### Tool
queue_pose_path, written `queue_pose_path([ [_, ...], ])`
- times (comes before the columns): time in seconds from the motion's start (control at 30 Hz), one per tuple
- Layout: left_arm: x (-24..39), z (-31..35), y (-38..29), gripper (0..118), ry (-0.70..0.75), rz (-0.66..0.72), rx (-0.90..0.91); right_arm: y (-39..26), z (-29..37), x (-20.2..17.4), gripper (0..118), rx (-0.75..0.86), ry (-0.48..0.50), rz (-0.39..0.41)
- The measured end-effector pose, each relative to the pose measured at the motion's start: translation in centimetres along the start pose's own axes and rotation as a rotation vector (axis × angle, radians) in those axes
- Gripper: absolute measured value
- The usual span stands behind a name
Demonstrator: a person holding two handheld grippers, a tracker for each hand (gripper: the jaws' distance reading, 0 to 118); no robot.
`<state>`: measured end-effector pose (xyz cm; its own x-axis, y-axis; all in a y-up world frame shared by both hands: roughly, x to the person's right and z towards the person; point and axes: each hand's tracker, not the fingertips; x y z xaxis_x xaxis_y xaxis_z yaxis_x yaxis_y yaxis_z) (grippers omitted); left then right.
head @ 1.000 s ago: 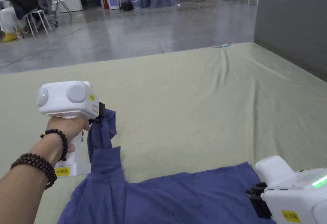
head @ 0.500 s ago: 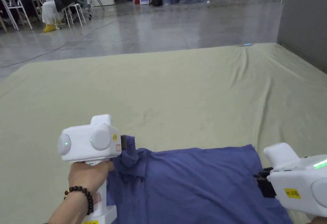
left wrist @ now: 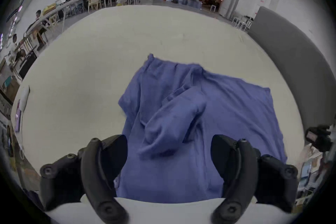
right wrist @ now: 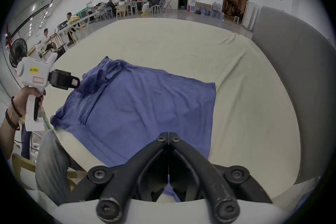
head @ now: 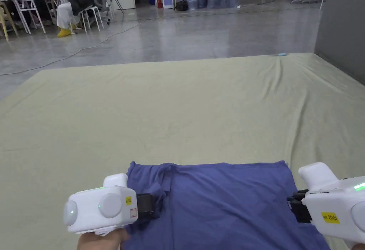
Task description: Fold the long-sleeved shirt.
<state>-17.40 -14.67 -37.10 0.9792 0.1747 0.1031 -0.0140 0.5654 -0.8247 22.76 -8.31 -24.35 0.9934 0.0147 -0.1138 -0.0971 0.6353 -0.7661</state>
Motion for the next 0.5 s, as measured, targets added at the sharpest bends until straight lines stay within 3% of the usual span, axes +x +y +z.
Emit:
queue_pose_path([
  [0.03, -0.3, 1.5, 0.2, 42, -0.022, 0.015, 0.047, 0.1, 0.4, -0.1, 0, 0.011, 0.003, 0.0],
  [0.07, -0.4, 3.4, 0.0, 42, -0.039, 0.017, 0.095, 0.2, 0.9, -0.2, 0, 0.022, 0.005, -0.002],
  [0.1, -0.6, 5.0, 0.0, 32, -0.053, -0.001, 0.148, 0.1, 1.3, -0.4, 0, 0.036, 0.004, -0.006],
  [0.13, -0.8, 6.1, -0.1, 0, -0.059, -0.019, 0.183, 0.1, 1.7, -0.5, 0, 0.049, 0.002, -0.011],
  [0.3, -1.1, 8.1, 1.1, 0, -0.082, -0.077, 0.186, 0.0, 1.7, -0.6, 0, 0.059, 0.014, -0.023],
  [0.43, -0.5, 4.4, 6.2, 0, -0.104, -0.076, 0.183, 0.5, 0.7, -0.5, 0, 0.051, 0.017, -0.027],
  [0.47, -0.5, 2.9, 7.6, 6, -0.115, -0.073, 0.175, 0.6, 0.5, -0.4, 0, 0.049, 0.017, -0.026],
  [0.5, -0.4, 0.9, 9.1, 58, -0.106, -0.074, 0.16, 0.7, 0.2, -0.3, 0, 0.045, 0.018, -0.025],
])
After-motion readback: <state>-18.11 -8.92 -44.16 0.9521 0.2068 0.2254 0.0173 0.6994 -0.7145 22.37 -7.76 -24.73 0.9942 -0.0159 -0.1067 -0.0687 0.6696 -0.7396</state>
